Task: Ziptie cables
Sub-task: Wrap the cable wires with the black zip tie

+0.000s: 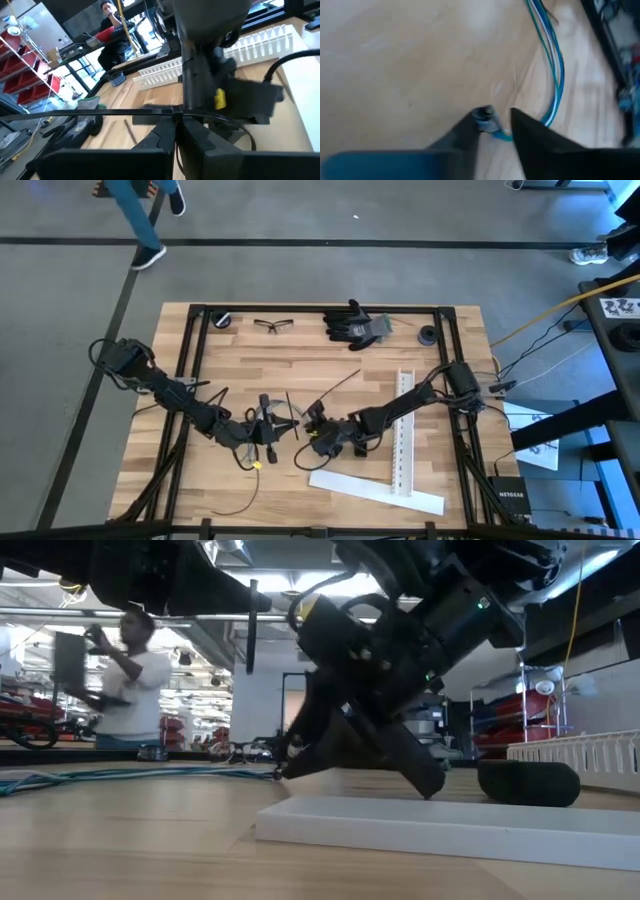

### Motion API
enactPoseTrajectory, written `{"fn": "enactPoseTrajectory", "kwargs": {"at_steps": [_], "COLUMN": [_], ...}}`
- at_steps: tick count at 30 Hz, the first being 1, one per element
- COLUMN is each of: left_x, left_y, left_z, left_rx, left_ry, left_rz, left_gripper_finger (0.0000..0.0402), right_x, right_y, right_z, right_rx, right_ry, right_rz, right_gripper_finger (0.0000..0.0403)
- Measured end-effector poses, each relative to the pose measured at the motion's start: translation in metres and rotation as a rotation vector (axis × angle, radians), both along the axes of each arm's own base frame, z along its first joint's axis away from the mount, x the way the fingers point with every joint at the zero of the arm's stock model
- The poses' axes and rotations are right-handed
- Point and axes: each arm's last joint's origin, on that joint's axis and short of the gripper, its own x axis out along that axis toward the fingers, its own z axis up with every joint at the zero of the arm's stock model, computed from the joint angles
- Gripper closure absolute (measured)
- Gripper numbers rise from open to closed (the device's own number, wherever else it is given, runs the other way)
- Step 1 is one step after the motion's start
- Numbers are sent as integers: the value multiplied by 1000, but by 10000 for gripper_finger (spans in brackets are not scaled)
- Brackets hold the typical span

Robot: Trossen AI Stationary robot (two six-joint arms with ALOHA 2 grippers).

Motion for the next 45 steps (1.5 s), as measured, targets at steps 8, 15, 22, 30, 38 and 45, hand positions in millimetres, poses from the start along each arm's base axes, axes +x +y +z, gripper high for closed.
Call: {"fn": "enactPoseTrajectory", "kwargs": {"at_steps": [8, 15, 22, 30, 38, 45], "left_x": [0, 7, 27, 38, 39, 40], "left_y": [1, 14, 34, 53, 55, 53], "left_z": [-3, -19, -30, -33, -42, -43], "left_rx": [-170, -383, -487, -559, -575, -544], "left_ry": [-26, -1, -25, 29, 63, 100], "left_rz": [33, 112, 186, 237, 254, 229], "left_gripper_finger": [402, 402, 402, 402, 402, 402], "right_x": [-3, 5, 11, 11, 10, 11], "right_y": [-3, -23, -24, -24, -25, -25], "right_z": [19, 33, 38, 39, 38, 39], "right_rx": [322, 566, 616, 615, 614, 622], "right_ry": [-72, -93, -125, -125, -121, -147], "right_rz": [-257, -350, -300, -298, -301, -330], "right_gripper_finger": [394, 400, 402, 402, 402, 402]}}
